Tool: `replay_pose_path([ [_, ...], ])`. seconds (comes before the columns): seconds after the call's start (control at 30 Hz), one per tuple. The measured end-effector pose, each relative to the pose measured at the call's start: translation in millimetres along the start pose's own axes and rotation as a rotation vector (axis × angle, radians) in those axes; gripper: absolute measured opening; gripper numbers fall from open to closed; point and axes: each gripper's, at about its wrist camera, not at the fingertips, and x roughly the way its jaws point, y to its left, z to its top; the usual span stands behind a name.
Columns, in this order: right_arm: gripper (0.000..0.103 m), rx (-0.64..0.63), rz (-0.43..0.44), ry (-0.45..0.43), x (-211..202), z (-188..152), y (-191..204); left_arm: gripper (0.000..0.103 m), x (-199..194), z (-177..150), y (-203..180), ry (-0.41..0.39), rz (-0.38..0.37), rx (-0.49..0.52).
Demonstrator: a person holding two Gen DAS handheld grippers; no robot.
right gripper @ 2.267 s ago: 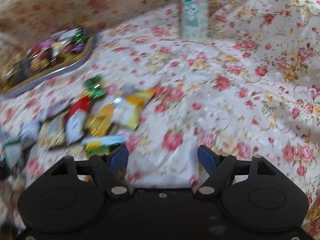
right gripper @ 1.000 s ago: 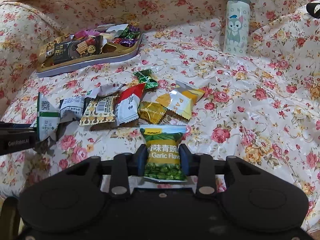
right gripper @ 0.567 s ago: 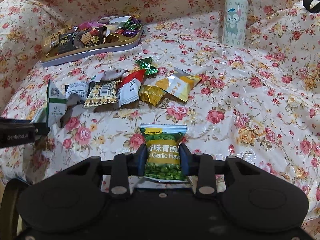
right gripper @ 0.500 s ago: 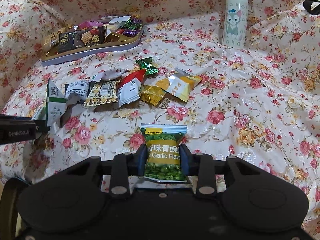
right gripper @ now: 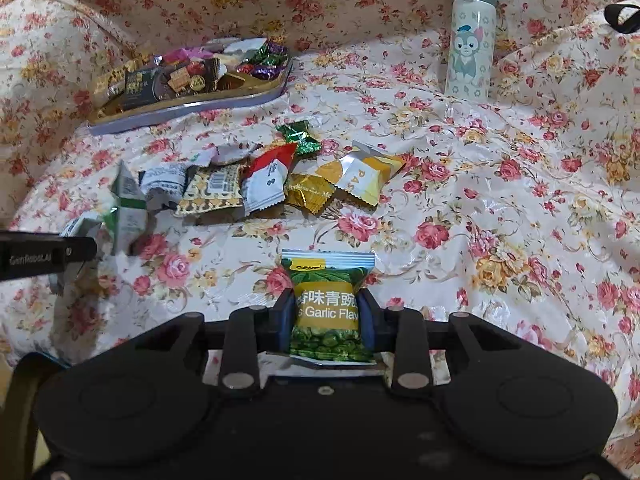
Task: Organize snacks
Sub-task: 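Carry both held snack packets toward the gold tray, then open right tool to drop green pea bag into tray while left tool releases white packet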
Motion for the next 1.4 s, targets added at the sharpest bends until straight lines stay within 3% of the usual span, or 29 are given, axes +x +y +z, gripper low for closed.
replay_pose_path([
  [0.33, 0.035, 0.027, 0.066, -0.021, -56.0, -14.1, -2.9, 0.028, -51.7, -31.4, -8.0, -0.011, -0.007, 0.000],
  [0.6, 0.035, 0.031, 0.101, -0.007, -98.5, -49.4, -5.9, 0.028, -78.2, -69.7, -18.3, 0.029, -0.038, -0.010],
  [1.03, 0.035, 0.054, 0.151, 0.118, -125.6, -116.1, -1.6, 0.028, -100.4, -122.0, -35.6, 0.126, -0.010, -0.057],
  [1.4, 0.035, 0.065, 0.188, 0.119, -142.5, -126.8, -3.1, 0.028, -113.1, -142.6, -39.1, 0.146, -0.003, -0.078],
])
